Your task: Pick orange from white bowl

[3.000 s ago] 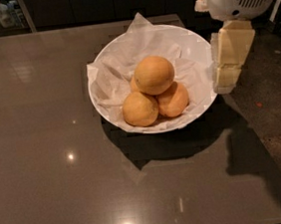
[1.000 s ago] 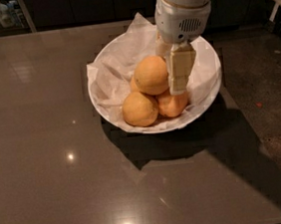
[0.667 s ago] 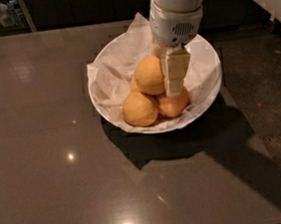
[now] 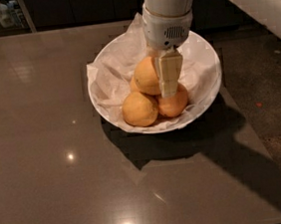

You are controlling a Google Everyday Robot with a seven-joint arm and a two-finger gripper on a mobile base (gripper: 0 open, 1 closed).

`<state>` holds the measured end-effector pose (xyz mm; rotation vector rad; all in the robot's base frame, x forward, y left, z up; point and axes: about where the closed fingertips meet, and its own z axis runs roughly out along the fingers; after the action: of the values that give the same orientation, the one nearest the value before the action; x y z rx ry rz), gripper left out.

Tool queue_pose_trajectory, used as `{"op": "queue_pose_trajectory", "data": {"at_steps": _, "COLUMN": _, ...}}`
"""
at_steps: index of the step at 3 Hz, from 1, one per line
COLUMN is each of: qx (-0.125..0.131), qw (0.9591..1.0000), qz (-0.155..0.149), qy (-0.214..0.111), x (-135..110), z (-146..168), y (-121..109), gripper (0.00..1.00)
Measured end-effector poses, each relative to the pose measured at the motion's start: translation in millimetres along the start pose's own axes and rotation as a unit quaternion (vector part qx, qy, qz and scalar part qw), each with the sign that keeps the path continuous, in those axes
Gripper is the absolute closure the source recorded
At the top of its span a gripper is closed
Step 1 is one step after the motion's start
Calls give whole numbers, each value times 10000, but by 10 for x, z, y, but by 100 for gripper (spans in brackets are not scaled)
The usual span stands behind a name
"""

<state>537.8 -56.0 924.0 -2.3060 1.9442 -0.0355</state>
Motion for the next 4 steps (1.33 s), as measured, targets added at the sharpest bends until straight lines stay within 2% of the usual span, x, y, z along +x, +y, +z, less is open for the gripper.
{"op": "queue_pose_trajectory", "data": {"at_steps": 1, "qx": -58, "qw": 9999, "qz": -79, "qy": 24, "x": -47, "z": 53, "y": -14, "gripper": 29}}
{"op": "queue_pose_trajectory", "data": {"at_steps": 2, "qx": -38, "qw": 9996, "qz": -266, "qy": 57, "x": -47, "z": 110, "y": 54, "gripper": 47}}
{"op": "queue_pose_trajectory", "data": {"at_steps": 4, "qx": 174, "qw": 9994, "qz": -282, "qy": -44, "x": -102, "z": 100, "y": -30, "gripper": 94}}
